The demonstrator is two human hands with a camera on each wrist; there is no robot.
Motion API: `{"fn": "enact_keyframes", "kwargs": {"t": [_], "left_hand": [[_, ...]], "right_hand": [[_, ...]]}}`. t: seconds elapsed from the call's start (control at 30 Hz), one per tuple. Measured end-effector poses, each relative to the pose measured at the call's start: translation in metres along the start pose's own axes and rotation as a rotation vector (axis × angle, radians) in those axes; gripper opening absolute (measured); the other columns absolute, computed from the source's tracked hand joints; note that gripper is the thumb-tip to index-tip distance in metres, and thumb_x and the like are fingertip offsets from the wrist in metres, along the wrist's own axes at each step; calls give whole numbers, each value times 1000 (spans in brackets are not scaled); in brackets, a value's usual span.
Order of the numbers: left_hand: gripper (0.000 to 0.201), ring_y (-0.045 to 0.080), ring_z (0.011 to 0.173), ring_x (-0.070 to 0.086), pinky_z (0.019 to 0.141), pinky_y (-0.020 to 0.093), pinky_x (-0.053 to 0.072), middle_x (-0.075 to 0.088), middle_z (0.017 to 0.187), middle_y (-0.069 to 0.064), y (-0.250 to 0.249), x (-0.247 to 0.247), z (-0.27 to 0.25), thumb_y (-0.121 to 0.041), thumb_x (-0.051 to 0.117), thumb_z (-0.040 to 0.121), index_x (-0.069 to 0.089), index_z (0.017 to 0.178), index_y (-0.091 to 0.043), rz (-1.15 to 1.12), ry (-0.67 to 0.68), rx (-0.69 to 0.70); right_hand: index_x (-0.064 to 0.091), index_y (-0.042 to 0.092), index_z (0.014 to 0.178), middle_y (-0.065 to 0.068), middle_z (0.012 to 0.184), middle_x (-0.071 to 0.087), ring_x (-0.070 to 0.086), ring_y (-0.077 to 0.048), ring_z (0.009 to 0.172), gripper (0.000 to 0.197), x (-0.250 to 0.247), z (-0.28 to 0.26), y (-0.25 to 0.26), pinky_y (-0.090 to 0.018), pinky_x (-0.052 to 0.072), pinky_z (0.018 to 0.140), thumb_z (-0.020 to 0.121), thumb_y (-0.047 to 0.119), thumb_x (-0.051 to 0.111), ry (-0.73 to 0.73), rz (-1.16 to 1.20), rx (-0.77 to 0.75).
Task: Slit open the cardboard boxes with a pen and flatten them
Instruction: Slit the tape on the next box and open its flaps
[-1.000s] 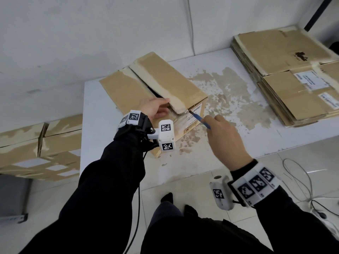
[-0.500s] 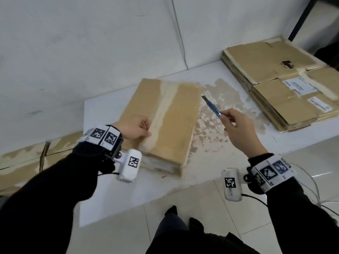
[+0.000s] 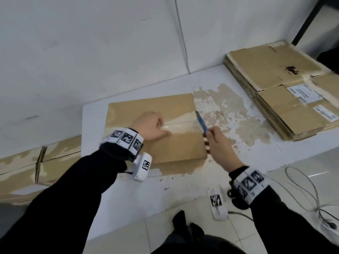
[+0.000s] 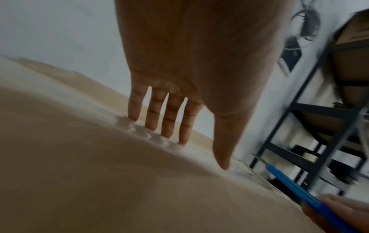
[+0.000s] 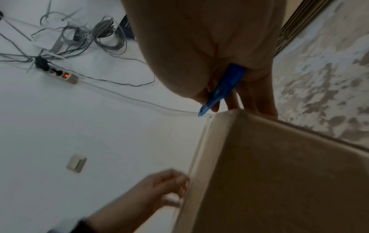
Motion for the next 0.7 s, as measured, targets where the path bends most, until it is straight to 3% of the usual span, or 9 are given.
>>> {"fn": "enact_keyframes", "kwargs": {"t": [0.13,0.27,0.33,0.43,0.6,0.7], "left_hand": [[72,19,101,46,89,37,43,51,110,0,-38,11,10,-65,74,62,51,111,-18,142,155,70],[78,22,112,41,92,37,34,49,122,2,-42,12,10,-62,76,61,47,122,-22,160,204,-7],[78,24,118,36,98,39,28,46,125,4,-44,10,8,-58,78,62,47,125,-23,141,226,-69],[75,25,121,32,100,41,27,43,125,5,-54,7,2,-49,81,63,47,124,-24,98,205,-164],[73,27,118,37,96,38,38,46,121,9,-66,6,-7,-35,84,65,45,126,-21,8,152,-262],[73,24,110,41,91,36,41,44,114,6,-69,5,-8,-28,86,64,45,125,-20,-35,138,-311]], "right_hand": [[45,15,91,-10,106,62,65,-22,96,19,0,-13,-13,-36,57,76,103,19,31,49,260,112],[47,13,94,-9,103,62,66,-18,91,17,-8,-6,-16,-35,59,72,103,16,33,173,276,134],[51,12,102,-9,98,63,65,-9,72,15,-19,0,-16,-26,55,59,102,17,36,215,112,65],[55,23,117,-1,80,66,49,1,46,21,-48,17,-8,-12,36,44,99,17,44,227,-248,-197],[61,25,119,8,75,65,51,3,48,25,-77,60,17,-12,37,45,98,20,47,462,-596,-439],[62,24,117,7,70,63,48,-2,46,25,-76,84,29,-11,37,48,99,21,45,641,-665,-475]]}}
Point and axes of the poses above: each hand's wrist, its own z-axis towards the middle knuckle, its own x-axis out of the palm, y = z × x, the point moved 3 cm from there along z, towards the middle knuckle
